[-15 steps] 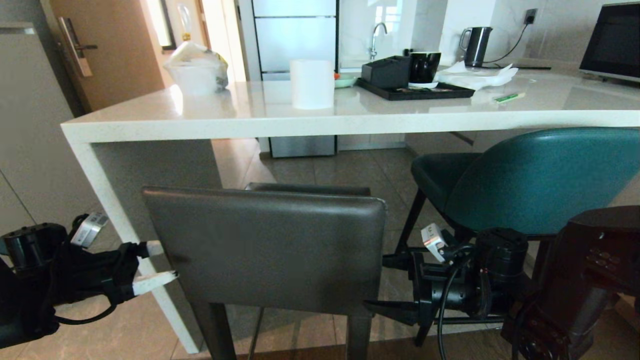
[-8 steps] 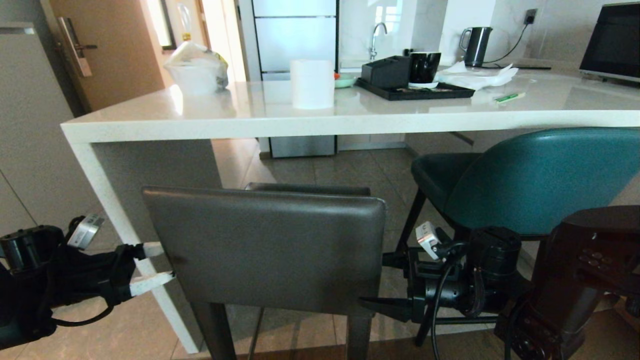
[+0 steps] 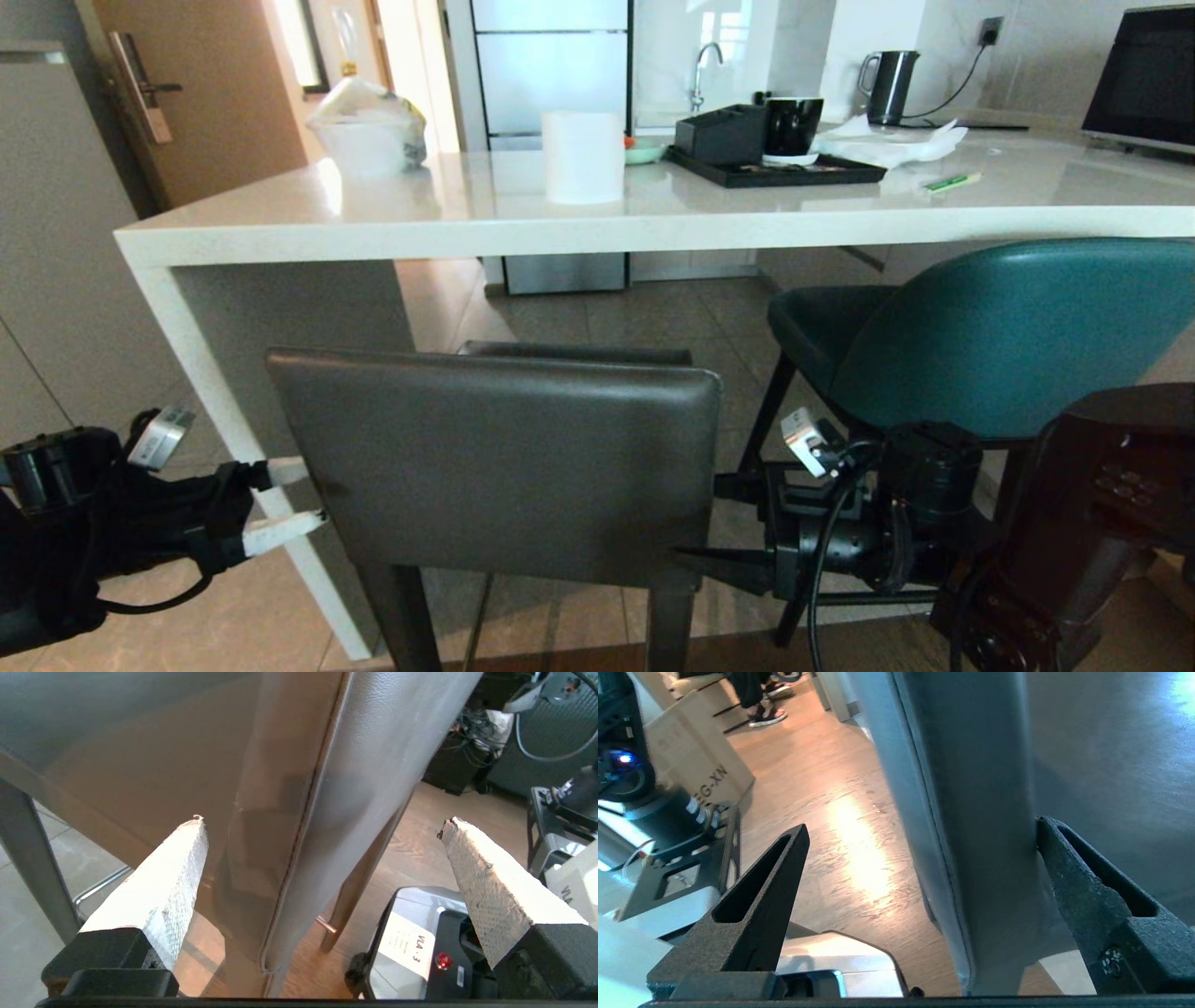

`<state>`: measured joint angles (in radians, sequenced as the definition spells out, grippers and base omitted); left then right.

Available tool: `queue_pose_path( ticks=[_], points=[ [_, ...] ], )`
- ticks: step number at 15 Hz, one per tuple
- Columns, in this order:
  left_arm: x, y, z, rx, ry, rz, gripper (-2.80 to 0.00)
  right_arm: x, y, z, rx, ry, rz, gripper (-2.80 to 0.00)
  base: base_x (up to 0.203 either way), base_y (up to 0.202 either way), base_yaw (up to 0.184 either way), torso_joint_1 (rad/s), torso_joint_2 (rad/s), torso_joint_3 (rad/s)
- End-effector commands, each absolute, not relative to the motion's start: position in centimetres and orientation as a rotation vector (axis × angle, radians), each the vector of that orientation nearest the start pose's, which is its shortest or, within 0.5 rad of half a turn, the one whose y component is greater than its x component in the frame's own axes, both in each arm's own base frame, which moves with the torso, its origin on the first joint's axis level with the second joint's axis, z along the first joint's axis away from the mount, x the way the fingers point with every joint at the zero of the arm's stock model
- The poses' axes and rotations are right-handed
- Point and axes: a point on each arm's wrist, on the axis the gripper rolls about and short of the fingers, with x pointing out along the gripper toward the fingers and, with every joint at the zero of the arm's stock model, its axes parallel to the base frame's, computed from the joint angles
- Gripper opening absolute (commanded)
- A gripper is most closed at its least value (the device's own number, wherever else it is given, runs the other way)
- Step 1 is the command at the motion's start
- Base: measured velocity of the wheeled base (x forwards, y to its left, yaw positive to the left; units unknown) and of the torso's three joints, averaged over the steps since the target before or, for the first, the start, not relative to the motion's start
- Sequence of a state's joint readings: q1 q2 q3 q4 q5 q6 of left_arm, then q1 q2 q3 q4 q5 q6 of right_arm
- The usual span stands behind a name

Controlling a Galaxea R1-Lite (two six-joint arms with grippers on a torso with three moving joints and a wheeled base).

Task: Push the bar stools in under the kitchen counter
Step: Pull the gray chair out from under the dining table

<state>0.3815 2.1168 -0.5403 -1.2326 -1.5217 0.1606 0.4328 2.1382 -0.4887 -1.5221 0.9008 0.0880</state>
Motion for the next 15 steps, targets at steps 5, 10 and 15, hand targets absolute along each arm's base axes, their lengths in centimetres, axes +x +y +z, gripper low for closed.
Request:
queue_pose_path(
  ticks=[5, 10, 15],
  points=[
    [29.3, 9.6, 5.8, -0.136, 0.103, -1.138, 0.00, 28.7, 16.9, 6.5, 0.092, 0.137, 1.238, 0.00, 0.000, 0.000, 0.000, 0.000, 0.00, 0.000],
    [29.4, 9.4, 5.8, -0.135, 0.104, -1.147, 0.00, 28.7, 17.9, 6.4, 0.111, 0.142, 1.177, 0.00, 0.000, 0.000, 0.000, 0.000, 0.00, 0.000],
    [29.6, 9.1, 6.3, -0.123, 0.096, -1.156, 0.00, 28.6, 17.9, 7.5, 0.186, 0.157, 1.176, 0.00, 0.000, 0.000, 0.000, 0.000, 0.00, 0.000]
  ],
)
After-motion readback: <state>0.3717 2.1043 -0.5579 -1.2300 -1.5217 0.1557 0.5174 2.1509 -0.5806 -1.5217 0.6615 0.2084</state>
